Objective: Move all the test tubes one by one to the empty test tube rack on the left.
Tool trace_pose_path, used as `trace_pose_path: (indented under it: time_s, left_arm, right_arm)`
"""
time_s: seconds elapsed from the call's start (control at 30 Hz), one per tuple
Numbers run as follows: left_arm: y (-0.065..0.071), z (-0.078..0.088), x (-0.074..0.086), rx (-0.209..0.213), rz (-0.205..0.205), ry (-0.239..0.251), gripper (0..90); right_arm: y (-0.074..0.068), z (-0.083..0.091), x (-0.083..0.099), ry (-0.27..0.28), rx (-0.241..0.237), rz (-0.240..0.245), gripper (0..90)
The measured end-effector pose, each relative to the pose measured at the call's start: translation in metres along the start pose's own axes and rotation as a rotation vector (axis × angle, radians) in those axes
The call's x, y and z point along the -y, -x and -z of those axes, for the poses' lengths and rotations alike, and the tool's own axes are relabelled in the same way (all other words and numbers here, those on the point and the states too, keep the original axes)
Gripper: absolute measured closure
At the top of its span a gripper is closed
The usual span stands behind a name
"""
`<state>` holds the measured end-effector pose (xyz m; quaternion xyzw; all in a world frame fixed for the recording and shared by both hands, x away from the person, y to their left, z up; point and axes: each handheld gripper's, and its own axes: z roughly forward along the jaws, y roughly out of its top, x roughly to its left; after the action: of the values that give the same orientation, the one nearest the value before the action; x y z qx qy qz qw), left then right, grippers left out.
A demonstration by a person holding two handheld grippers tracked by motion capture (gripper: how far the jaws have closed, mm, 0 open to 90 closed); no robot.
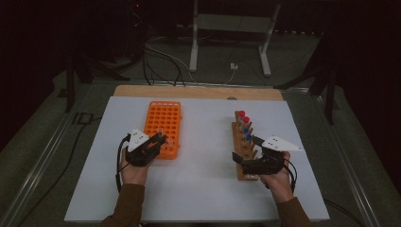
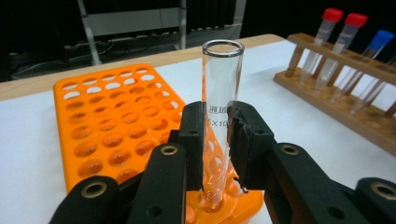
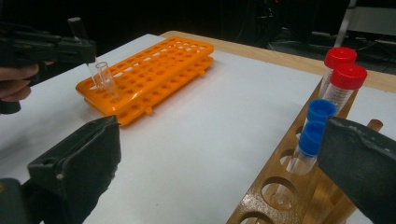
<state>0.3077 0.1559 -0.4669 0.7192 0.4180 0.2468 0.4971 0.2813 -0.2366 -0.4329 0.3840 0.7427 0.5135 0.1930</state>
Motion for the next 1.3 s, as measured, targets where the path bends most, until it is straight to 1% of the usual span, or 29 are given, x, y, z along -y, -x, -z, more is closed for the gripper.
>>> trace_pose_path:
  time_s: [0.1, 0.23, 0.43, 0.47, 0.5, 0.6, 0.7, 0.93, 1.03, 1.07, 1.17, 1.23, 1.3]
  left_arm:
    - [-0.001, -0.004, 0.004, -0.004, 0.005, -0.014, 76.0]
    - [0.000, -0.008, 0.009, 0.003, 0.008, -0.032, 76.0]
    - [0.003, -0.015, 0.018, -0.011, -0.013, -0.105, 76.1]
    - [0.003, -0.016, 0.019, -0.016, -0.022, -0.121, 76.1]
    - [0.004, -0.017, 0.020, -0.017, -0.025, -0.126, 76.2]
    - [0.005, -0.017, 0.020, -0.017, -0.028, -0.134, 76.5]
    - [0.006, -0.017, 0.021, -0.019, -0.044, -0.146, 76.7]
    - [0.005, -0.017, 0.022, -0.019, -0.039, -0.161, 76.8]
    - [0.005, -0.019, 0.023, -0.021, -0.047, -0.184, 76.8]
    - [0.006, -0.019, 0.024, -0.023, -0.050, -0.184, 76.8]
    - [0.006, -0.019, 0.023, -0.020, -0.041, -0.184, 76.6]
    - [0.004, -0.019, 0.023, -0.016, -0.028, -0.182, 75.8]
    - [0.003, -0.017, 0.024, -0.020, -0.016, -0.177, 71.1]
  right_arm:
    - [0.000, 0.000, 0.000, 0.000, -0.003, 0.000, 0.0]
    - [0.000, 0.000, 0.000, 0.000, -0.003, -0.001, 0.0]
    - [0.001, 0.001, 0.001, 0.001, -0.005, 0.001, 0.0]
    - [0.001, 0.001, 0.001, 0.001, -0.005, 0.001, 0.0]
    - [0.001, 0.001, 0.001, 0.001, -0.005, 0.002, 0.0]
    - [0.002, 0.002, 0.001, 0.002, -0.004, -0.002, 0.1]
    - [0.002, 0.002, 0.001, 0.001, -0.003, -0.005, 0.1]
    - [0.002, 0.000, 0.002, -0.003, -0.002, 0.000, 0.0]
    - [0.002, 0.000, 0.002, -0.004, -0.001, -0.002, 0.0]
    - [0.002, 0.000, 0.002, -0.004, -0.001, -0.002, 0.1]
    - [0.002, 0.000, 0.002, -0.004, 0.001, -0.001, 0.1]
    - [0.002, 0.000, 0.002, -0.004, 0.002, 0.001, 0.0]
    - [0.003, 0.000, 0.002, -0.004, 0.004, -0.001, 0.1]
